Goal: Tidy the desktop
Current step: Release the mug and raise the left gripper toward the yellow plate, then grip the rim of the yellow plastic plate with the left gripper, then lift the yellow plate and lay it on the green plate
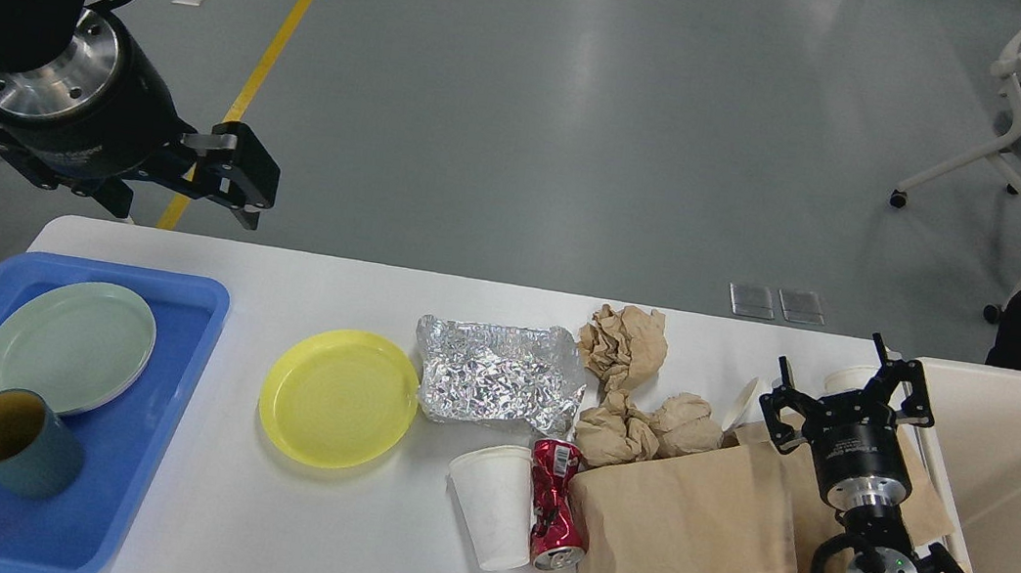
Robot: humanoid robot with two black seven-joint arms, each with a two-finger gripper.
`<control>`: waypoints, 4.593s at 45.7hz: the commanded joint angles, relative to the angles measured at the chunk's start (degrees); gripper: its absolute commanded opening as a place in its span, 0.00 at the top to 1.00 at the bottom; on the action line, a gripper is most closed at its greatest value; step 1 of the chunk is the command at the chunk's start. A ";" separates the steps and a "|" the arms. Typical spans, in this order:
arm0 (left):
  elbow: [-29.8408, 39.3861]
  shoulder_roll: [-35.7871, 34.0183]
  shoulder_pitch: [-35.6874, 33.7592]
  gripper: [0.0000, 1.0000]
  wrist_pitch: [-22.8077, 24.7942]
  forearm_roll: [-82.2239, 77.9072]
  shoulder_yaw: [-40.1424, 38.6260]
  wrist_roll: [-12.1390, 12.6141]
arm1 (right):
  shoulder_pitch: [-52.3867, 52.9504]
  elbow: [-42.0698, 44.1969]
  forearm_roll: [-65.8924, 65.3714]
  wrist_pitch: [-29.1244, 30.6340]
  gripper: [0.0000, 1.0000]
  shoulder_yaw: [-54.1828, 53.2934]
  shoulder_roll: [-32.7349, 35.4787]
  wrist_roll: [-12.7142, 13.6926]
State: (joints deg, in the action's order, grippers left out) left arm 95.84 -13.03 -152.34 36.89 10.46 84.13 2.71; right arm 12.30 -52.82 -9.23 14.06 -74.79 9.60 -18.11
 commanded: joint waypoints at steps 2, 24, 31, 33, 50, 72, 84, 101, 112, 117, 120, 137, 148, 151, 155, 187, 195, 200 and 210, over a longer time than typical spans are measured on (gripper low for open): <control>0.75 0.63 -2.26 0.05 3.01 3.77 -0.98 -0.07 | 0.00 0.00 0.00 0.00 0.00 0.00 -0.02 0.00; -7.60 -1.65 18.20 0.05 0.03 5.45 -0.89 -1.04 | 0.00 0.00 0.00 0.00 0.00 0.00 -0.02 0.00; -13.13 -1.21 32.61 0.05 -9.63 6.24 -5.01 -0.95 | 0.00 0.00 0.00 0.00 0.00 0.00 -0.02 0.00; -14.36 -0.86 36.75 0.05 -13.06 6.24 -6.69 -0.69 | 0.00 0.00 0.00 0.00 0.00 0.00 -0.02 0.00; -24.12 -0.86 62.16 0.06 -36.10 18.19 -15.57 0.01 | 0.00 0.00 0.00 0.00 0.00 0.00 -0.02 0.00; -38.18 -0.60 79.30 0.06 -36.80 18.02 -27.08 -0.07 | 0.00 0.00 0.00 0.00 0.00 0.00 -0.02 0.00; -40.21 0.72 81.15 0.09 -36.80 18.02 -27.96 -0.87 | 0.00 0.00 0.00 0.00 0.00 0.00 -0.02 0.00; -40.91 0.72 82.21 0.42 -36.72 17.40 -28.93 -0.87 | 0.00 0.00 0.00 0.00 0.00 0.00 -0.02 0.00; -41.09 0.72 82.91 0.66 -36.80 17.49 -28.93 -0.69 | 0.00 0.00 0.00 0.00 0.00 0.00 -0.02 0.00; -41.09 0.81 83.00 0.73 -36.80 17.49 -28.84 -0.34 | 0.00 0.00 0.00 0.00 0.00 0.00 -0.02 0.00; -41.00 0.81 83.17 0.78 -36.45 17.49 -28.84 -0.25 | 0.00 0.00 0.00 0.00 0.00 0.00 -0.02 0.00; -40.30 0.28 82.82 1.00 -34.43 17.49 -28.58 0.54 | 0.00 0.00 0.00 0.00 0.00 0.00 -0.02 0.00; -38.72 -1.30 81.86 1.00 -34.34 17.49 -28.14 0.89 | 0.00 0.00 0.00 0.00 0.00 0.00 -0.02 0.00; -37.75 -2.18 81.07 1.00 -34.25 17.40 -28.05 0.89 | 0.00 0.00 0.00 0.00 0.00 0.00 0.07 0.00; -36.96 -2.62 80.36 1.00 -33.99 17.49 -27.96 0.98 | 0.00 0.00 0.00 0.00 0.00 0.00 -0.02 0.00; -11.40 -10.53 48.21 1.00 -32.67 18.02 -14.44 2.04 | 0.09 0.00 0.00 0.00 0.00 0.00 -0.02 0.00; -1.55 -10.62 33.36 1.00 -32.23 18.54 -9.86 1.16 | 0.00 0.00 0.00 0.00 0.00 0.00 0.07 0.00; 2.24 -10.53 24.56 1.00 -26.80 20.91 -6.26 1.16 | 0.00 0.00 0.00 0.00 0.00 0.00 -0.02 0.00; 1.63 -10.53 20.07 1.00 -17.82 21.88 -1.60 0.98 | 0.00 0.00 0.00 0.00 0.00 0.00 0.07 0.00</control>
State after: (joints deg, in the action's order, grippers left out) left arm 98.06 -23.44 -131.94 17.60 32.22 81.51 3.78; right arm 12.34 -52.82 -9.23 14.06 -74.80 9.60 -18.11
